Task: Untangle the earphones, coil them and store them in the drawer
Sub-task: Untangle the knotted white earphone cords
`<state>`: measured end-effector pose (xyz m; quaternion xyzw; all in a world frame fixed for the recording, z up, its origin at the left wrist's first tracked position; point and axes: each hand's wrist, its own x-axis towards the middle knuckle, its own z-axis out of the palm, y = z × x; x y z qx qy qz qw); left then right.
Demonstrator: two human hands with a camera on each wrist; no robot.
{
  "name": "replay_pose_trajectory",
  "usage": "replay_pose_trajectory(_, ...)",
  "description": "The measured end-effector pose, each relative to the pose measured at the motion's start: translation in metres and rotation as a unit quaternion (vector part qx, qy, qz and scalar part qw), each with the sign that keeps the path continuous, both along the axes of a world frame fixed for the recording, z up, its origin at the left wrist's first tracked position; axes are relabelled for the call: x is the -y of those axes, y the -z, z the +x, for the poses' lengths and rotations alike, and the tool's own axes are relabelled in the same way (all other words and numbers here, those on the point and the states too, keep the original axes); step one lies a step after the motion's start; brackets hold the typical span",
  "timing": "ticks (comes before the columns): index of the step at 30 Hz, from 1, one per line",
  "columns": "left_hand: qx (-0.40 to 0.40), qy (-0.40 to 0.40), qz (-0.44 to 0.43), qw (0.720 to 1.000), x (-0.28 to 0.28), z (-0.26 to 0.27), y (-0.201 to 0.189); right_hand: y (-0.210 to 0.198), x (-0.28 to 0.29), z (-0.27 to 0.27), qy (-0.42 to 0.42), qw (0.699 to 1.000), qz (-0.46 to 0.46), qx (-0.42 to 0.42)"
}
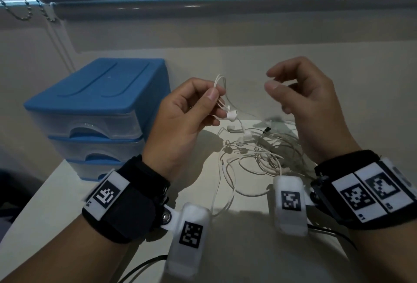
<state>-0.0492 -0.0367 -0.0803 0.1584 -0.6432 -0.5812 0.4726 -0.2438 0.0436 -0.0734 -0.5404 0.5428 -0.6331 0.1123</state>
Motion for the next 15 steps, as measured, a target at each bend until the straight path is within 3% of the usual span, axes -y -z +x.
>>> replay_pose_trajectory(3, -0.005, -0.004, 0.004, 1.0, -0.003, -0.001, -0.001, -0.003, -0.005, 0.013, -0.123, 0.992, 0.014, -0.033)
replay_pose_trajectory(5, -0.003, -0.007, 0.003, 1.0, -0.004, -0.002, -0.001, -0.001, -0.004, 0.021, -0.156, 0.986, 0.047, -0.047)
replay_pose_trajectory(10, -0.002, -0.022, 0.002, 1.0, -0.004, -0.003, 0.0, 0.002, 0.0, 0.023, -0.143, 0.989, 0.033, -0.02)
replay_pose_trajectory(15, 0.007, -0.026, 0.0, 1.0, -0.004, -0.002, 0.0, 0.004, 0.0, 0.022, -0.148, 0.986, 0.077, -0.027)
